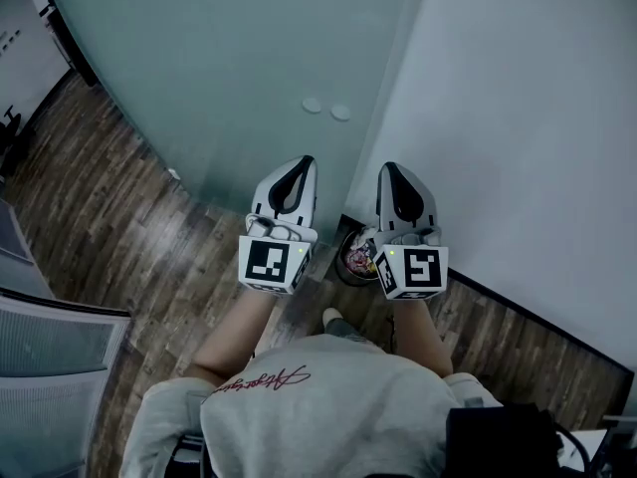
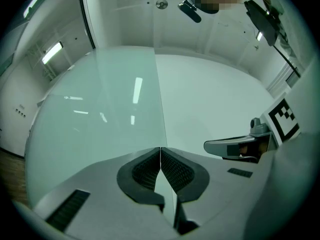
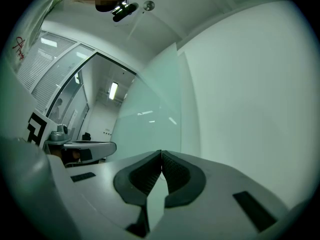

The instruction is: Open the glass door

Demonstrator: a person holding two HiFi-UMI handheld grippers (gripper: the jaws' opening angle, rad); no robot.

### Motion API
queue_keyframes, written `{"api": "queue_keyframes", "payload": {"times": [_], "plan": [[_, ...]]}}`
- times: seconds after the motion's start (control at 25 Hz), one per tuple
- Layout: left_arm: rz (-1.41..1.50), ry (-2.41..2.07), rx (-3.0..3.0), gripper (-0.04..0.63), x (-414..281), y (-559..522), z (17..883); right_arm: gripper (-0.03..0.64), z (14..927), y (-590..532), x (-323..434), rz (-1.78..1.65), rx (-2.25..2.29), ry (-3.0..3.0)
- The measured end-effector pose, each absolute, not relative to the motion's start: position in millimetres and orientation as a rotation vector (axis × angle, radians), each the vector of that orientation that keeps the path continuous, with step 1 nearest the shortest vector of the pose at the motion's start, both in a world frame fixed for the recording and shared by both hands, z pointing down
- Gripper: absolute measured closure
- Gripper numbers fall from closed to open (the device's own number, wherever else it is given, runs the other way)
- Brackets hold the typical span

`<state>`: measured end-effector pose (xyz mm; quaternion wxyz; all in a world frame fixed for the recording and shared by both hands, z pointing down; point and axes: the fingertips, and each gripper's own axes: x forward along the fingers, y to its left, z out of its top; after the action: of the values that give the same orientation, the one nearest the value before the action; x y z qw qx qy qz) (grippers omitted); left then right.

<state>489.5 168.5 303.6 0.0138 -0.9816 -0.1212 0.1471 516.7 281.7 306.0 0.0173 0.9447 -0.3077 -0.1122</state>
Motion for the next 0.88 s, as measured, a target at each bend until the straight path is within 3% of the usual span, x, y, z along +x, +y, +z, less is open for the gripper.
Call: {"api": "queue_keyframes", "payload": {"times": [0.88], "plan": [[0.477,-0.44,-3.065,0.578,432.9,170.7,300.3,0.601,306.6,282.4,451.5,-0.321,2.969,-0.83]]}}
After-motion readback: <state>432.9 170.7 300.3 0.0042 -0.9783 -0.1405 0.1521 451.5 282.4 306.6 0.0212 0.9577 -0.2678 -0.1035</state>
